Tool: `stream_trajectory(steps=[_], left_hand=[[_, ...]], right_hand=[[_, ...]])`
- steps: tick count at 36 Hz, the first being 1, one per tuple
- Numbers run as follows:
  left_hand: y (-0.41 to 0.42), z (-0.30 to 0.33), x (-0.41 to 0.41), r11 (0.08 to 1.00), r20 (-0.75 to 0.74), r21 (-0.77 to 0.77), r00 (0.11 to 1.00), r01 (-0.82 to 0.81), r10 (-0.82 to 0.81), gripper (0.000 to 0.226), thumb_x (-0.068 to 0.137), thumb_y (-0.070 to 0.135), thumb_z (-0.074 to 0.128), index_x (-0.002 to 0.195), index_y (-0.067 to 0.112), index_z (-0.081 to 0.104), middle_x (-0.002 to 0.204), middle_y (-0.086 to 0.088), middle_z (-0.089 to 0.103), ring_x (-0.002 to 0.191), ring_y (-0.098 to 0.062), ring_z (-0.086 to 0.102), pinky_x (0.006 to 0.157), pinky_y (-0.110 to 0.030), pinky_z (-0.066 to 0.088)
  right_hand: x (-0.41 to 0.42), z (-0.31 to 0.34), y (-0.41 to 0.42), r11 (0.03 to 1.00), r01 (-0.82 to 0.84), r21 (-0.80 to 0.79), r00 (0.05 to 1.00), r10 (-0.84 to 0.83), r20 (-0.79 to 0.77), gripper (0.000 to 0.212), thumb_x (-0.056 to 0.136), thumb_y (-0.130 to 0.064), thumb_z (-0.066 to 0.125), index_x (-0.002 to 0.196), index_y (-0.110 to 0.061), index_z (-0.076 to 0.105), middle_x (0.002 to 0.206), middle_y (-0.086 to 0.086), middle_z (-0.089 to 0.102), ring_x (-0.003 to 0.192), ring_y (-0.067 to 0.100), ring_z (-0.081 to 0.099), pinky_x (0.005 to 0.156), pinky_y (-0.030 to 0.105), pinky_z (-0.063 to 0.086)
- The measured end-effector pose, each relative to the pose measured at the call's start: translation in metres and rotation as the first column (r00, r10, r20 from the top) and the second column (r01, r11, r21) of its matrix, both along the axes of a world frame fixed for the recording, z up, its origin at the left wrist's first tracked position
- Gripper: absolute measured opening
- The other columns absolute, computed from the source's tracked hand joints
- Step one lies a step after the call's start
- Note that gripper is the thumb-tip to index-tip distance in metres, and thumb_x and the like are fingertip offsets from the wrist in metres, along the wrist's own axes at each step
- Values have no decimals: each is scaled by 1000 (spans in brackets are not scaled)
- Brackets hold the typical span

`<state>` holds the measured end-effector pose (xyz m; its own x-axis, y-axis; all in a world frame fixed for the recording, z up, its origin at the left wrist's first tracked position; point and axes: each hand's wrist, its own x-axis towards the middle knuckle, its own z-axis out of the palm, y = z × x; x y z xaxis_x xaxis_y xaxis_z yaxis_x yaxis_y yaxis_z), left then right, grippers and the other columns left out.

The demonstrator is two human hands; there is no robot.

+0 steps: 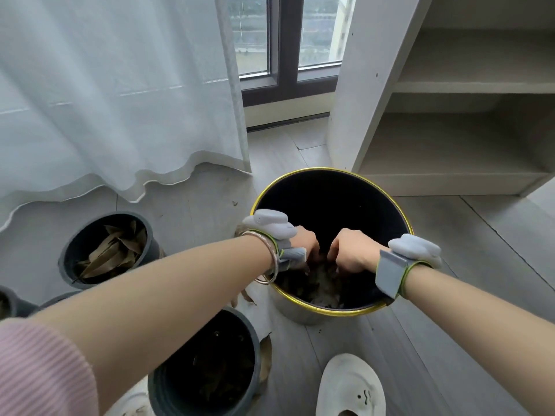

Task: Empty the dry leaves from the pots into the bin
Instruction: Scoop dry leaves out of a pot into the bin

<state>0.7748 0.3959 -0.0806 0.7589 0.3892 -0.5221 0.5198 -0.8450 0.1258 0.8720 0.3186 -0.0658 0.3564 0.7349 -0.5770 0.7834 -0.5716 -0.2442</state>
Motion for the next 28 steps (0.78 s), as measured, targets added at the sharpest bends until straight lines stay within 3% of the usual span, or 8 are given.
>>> stream_trajectory(steps=[6, 10, 12, 14, 16, 21, 24, 28], left_hand=[[-4, 47, -50, 988, 383, -146, 917, -54, 107, 27, 91, 13, 54, 115, 20, 65, 106, 3, 70, 99, -13, 63, 91, -27, 49], [-16, 57, -103, 963, 747, -216, 607, -164, 271, 14, 89, 18, 55, 99, 19, 65, 83, 13, 64, 72, -2, 58, 70, -16, 46], [-23, 53, -130, 936, 796, -267, 495, -230, 348, 10, 86, 23, 56, 90, 19, 64, 71, 15, 60, 62, -2, 55, 61, -10, 43], [-31, 43, -153, 914, 751, -299, 524, -274, 403, 12, 84, 29, 54, 85, 20, 62, 65, 14, 58, 58, -2, 54, 58, -9, 40], [-35, 24, -179, 919, 657, -245, 644, -308, 391, 20, 82, 39, 48, 82, 23, 60, 64, 14, 57, 59, 0, 53, 61, -11, 39], [-45, -17, -202, 972, 200, -69, 952, -222, 232, 28, 90, 40, 47, 105, 18, 56, 110, 2, 63, 104, -20, 59, 88, -31, 45], [-52, -42, -201, 991, -90, -32, 988, -131, 128, 44, 88, 43, 53, 121, 14, 50, 124, -6, 56, 114, -27, 56, 95, -38, 47], [-60, -67, -192, 997, -248, -45, 967, -65, 52, 47, 91, 34, 53, 129, 8, 47, 130, -10, 55, 117, -29, 57, 94, -37, 46]], right_hand=[[-11, 25, -11, 961, 94, 259, 995, -80, -63, 23, 85, -5, 63, 104, -12, 71, 106, 9, 69, 95, 23, 65, 89, 32, 53], [-45, 45, -22, 780, 148, 607, 987, -82, -136, 8, 86, -20, 63, 86, -17, 71, 77, -3, 69, 71, 14, 65, 75, 35, 57], [-71, 53, -29, 685, 137, 716, 985, -15, -174, 11, 86, -23, 64, 78, -17, 69, 66, -9, 64, 63, 8, 63, 64, 27, 54], [-93, 55, -39, 656, 63, 752, 983, 90, -160, 14, 86, -24, 65, 75, -16, 66, 62, -11, 61, 58, 5, 58, 58, 17, 48], [-119, 46, -44, 694, -70, 717, 966, 228, -126, 12, 87, -25, 64, 77, -17, 64, 66, -10, 60, 61, 5, 56, 61, 18, 47], [-161, 1, -44, 818, -503, 280, 853, 521, 12, 32, 92, -33, 50, 115, -12, 56, 115, 6, 59, 106, 26, 56, 88, 35, 44], [-182, -25, -40, 797, -601, 68, 798, 602, -1, 40, 93, -27, 52, 126, -5, 47, 125, 14, 50, 114, 32, 52, 90, 39, 44], [-198, -59, -40, 738, -669, -90, 741, 671, -9, 45, 92, -19, 54, 130, 0, 40, 130, 20, 43, 117, 33, 49, 90, 38, 42]])
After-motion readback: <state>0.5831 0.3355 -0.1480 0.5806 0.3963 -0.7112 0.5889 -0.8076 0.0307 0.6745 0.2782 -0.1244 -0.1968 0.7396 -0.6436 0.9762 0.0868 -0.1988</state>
